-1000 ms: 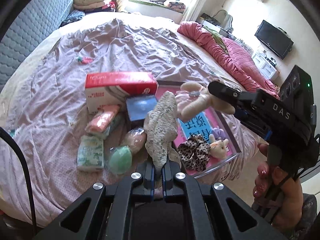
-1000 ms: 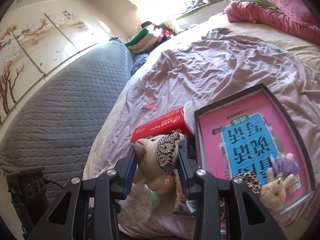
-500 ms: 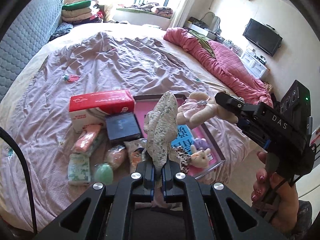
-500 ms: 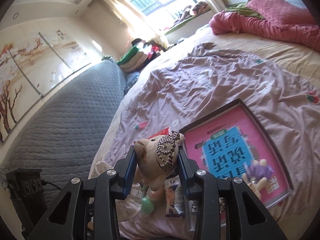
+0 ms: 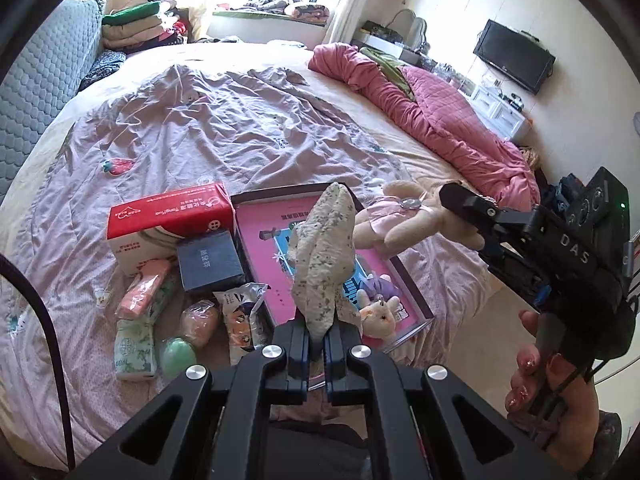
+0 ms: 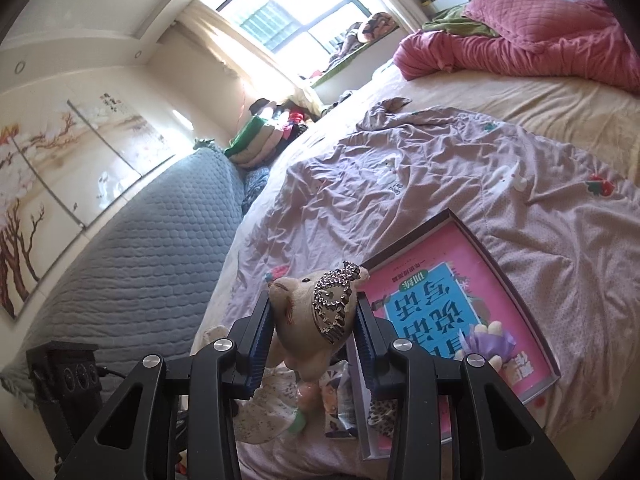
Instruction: Organize soft objects
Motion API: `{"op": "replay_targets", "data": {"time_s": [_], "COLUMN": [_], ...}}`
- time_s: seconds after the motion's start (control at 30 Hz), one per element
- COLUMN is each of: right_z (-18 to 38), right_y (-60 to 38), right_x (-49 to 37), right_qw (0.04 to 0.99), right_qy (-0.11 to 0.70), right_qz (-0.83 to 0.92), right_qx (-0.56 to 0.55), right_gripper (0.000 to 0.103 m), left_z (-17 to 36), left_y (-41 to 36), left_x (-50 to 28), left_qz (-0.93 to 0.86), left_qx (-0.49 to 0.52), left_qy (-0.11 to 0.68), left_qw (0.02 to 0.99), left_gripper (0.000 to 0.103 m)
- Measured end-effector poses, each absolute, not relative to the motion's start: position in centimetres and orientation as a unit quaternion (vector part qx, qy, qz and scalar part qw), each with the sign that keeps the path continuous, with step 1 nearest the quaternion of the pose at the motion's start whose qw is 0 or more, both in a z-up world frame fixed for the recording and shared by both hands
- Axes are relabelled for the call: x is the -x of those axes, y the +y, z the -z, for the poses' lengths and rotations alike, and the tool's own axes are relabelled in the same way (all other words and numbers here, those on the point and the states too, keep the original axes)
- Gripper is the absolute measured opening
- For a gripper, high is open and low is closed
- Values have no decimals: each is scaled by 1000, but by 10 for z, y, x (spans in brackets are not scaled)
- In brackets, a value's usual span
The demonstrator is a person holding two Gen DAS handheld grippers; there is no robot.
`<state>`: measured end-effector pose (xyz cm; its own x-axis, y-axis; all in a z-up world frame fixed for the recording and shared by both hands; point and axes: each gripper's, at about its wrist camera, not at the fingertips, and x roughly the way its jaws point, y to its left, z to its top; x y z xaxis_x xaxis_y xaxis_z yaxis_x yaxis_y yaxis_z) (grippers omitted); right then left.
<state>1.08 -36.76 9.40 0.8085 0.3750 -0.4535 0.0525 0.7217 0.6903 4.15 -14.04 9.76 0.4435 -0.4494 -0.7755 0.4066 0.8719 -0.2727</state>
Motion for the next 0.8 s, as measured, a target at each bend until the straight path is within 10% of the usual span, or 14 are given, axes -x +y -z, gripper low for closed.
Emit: {"op": "replay_targets", "data": {"time_s": [0.8], "right_z": [-44], "right_y": [-405], "right_x": [-14], "right_qw": [876], "right_qy": [312], "right_qz": [-31], "right_qx": [-366], "right_gripper": [40], "left_z": [-41], "left_y": [-187], "left_x": [-70], "left_qz": [278], "left_qx": [14], "left_qy": [506], "left_qw": [816], "left_gripper": [5]}}
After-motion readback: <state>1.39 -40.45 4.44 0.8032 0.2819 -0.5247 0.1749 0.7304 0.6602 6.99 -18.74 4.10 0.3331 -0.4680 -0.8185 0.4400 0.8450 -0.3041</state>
